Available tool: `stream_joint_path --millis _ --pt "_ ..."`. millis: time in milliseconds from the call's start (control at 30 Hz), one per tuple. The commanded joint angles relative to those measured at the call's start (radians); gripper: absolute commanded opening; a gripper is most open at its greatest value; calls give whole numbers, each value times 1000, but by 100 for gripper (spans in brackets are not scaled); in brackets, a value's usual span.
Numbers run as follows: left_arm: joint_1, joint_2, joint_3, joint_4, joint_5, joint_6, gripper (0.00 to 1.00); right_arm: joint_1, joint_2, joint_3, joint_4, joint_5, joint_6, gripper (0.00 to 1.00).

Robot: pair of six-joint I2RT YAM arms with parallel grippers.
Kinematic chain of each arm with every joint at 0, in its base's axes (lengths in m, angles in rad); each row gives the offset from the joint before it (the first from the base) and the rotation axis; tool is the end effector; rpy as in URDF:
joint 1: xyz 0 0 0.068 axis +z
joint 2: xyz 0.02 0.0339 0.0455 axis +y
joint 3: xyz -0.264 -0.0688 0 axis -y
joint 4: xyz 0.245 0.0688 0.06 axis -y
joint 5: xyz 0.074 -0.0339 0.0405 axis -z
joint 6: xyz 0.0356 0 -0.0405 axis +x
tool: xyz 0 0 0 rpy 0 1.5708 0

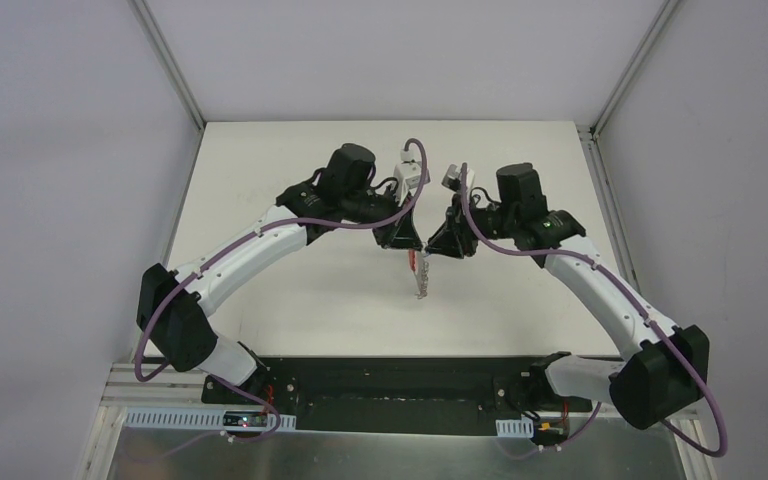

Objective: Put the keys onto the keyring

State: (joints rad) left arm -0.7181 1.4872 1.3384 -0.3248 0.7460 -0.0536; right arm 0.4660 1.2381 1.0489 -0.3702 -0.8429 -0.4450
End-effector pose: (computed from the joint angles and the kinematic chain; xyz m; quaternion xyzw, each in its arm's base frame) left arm 0.2388 -0.2408 0.3539 0.4388 0.6891 -0.4708 0.3329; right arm 0.2279 0.1444 0.3240 -0.5291 0.6297 0.3625 0.4382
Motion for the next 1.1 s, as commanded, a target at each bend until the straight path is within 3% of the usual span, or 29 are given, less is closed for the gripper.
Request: stream_joint_path --millis 0,367,1067 --pt "19 -22 -4 148 96 -32 0 -20 -76 4 19 -81 -7 27" --pt "25 -44 -46 204 194 -30 0 -27 -166 27 -114 -76 -174 36" --pt "25 -41 -65 260 267 -73 0 -18 -105 57 -53 -137 -121 27"
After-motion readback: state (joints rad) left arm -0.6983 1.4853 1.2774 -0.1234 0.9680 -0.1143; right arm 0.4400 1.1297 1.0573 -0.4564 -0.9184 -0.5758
